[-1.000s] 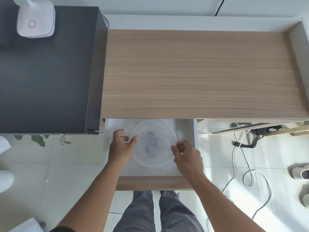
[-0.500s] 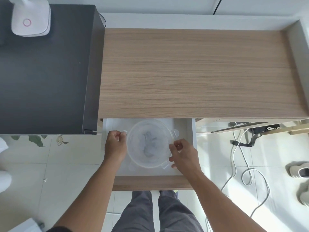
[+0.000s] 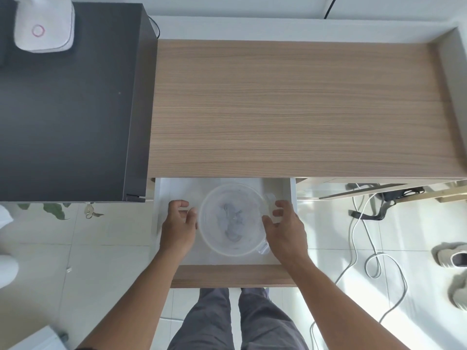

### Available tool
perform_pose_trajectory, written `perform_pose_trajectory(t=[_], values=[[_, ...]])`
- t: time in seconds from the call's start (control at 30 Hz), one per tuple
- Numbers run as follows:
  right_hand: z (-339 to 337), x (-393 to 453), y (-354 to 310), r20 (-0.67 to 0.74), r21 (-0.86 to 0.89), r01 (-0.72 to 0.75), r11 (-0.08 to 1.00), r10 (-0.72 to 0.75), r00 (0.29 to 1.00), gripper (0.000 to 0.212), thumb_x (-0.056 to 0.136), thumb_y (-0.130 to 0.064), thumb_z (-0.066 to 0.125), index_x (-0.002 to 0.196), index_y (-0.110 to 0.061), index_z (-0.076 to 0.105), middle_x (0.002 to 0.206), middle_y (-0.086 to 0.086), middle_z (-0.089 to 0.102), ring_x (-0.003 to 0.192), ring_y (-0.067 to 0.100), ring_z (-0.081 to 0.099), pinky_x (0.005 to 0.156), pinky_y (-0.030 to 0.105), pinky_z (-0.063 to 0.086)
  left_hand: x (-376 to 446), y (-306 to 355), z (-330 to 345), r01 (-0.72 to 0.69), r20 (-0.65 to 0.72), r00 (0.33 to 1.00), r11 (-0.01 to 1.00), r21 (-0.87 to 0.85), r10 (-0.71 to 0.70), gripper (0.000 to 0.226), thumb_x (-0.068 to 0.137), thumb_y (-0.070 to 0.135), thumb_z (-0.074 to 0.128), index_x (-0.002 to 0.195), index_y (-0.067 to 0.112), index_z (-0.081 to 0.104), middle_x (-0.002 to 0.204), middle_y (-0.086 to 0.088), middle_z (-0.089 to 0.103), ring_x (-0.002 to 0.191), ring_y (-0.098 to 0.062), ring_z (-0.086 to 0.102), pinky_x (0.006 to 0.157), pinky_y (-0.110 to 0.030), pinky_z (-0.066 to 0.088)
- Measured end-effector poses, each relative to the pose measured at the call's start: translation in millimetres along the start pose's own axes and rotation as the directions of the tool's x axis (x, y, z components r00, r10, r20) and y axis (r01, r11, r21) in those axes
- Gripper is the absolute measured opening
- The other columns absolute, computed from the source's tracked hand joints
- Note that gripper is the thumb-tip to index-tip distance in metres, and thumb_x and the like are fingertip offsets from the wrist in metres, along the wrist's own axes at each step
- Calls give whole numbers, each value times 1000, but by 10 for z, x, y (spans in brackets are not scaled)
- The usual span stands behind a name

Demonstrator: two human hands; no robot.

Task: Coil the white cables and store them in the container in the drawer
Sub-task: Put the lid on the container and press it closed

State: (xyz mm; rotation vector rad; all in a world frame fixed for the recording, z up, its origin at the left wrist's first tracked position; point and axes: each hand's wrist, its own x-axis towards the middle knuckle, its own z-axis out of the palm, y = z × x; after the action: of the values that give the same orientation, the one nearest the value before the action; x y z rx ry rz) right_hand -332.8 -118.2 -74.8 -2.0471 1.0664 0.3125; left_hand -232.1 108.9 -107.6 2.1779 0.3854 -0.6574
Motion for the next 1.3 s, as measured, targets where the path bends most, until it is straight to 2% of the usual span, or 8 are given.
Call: perform_pose_trajectory(t=[0.2, 0.37, 0.47, 0.53, 0.67, 0.9, 1.1, 1.3], values=[[40, 20, -45, -1, -130, 156, 979, -158, 987, 54, 101, -38, 58, 150, -45, 35, 133, -3, 62, 100, 23, 70, 83, 45, 58, -234, 57, 82, -106, -30, 994, 993, 49, 107, 47, 86, 45, 75, 122, 30, 49, 121, 11, 53, 85, -7, 69, 66, -20, 44], [89, 140, -10, 122, -201, 158, 967, -135, 983, 54, 105, -36, 51, 156, -42, 34, 112, 8, 72, 109, 31, 65, 89, 40, 53, -267, 35, 100, -68, -40, 997, 998, 18, 69, 48, 82, 42, 81, 116, 41, 47, 117, 7, 55, 77, 5, 64, 66, -21, 46], [69, 152, 19, 168, -220, 149, 964, -113, 979, 54, 106, -37, 49, 157, -43, 32, 107, 6, 70, 105, 29, 65, 88, 38, 52, -257, 21, 84, -53, -18, 998, 998, 42, 54, 49, 82, 42, 81, 115, 42, 45, 117, 5, 56, 88, -14, 68, 81, -34, 52], [58, 148, 18, 183, -198, 131, 971, -95, 979, 54, 106, -37, 49, 157, -43, 32, 111, 6, 70, 108, 29, 65, 93, 41, 53, -282, 17, 96, -51, -48, 998, 999, 8, 51, 53, 80, 39, 84, 113, 36, 43, 117, 5, 59, 87, -17, 70, 79, -33, 51], [89, 155, -54, 166, -117, 97, 988, -77, 983, 55, 105, -28, 53, 157, -34, 37, 138, 7, 60, 122, 28, 59, 102, 40, 49, -389, 13, 183, -33, -183, 983, 996, -81, 17, 53, 76, 32, 88, 109, 25, 48, 116, 0, 63, 73, 12, 60, 68, -20, 41], [114, 172, -70, 154, -18, 13, 1000, -10, 988, 52, 101, -25, 57, 151, -36, 47, 132, 0, 67, 112, 24, 64, 94, 34, 51, -469, 3, 264, -1, -209, 977, 976, -219, -46, 48, 78, 32, 87, 112, 29, 52, 116, 6, 63, 69, 23, 61, 65, -11, 39], [52, 108, -1, 77, 59, -16, 998, 12, 997, 49, 96, -35, 63, 143, -40, 51, 112, -9, 66, 99, 17, 65, 89, 41, 57, -472, 23, 246, -5, -195, 979, 956, -292, -55, 43, 83, 31, 83, 112, 35, 52, 119, 16, 64, 80, 8, 71, 63, -7, 45], [49, 34, 16, 37, -33, -11, 999, 13, 999, 48, 95, -42, 63, 142, -37, 53, 115, -13, 66, 96, 13, 67, 88, 40, 56, -443, 100, 200, -30, -323, 942, 931, -363, -96, 11, 93, 33, 70, 94, 36, 59, 99, 18, 69, 94, -3, 69, 80, -32, 59]])
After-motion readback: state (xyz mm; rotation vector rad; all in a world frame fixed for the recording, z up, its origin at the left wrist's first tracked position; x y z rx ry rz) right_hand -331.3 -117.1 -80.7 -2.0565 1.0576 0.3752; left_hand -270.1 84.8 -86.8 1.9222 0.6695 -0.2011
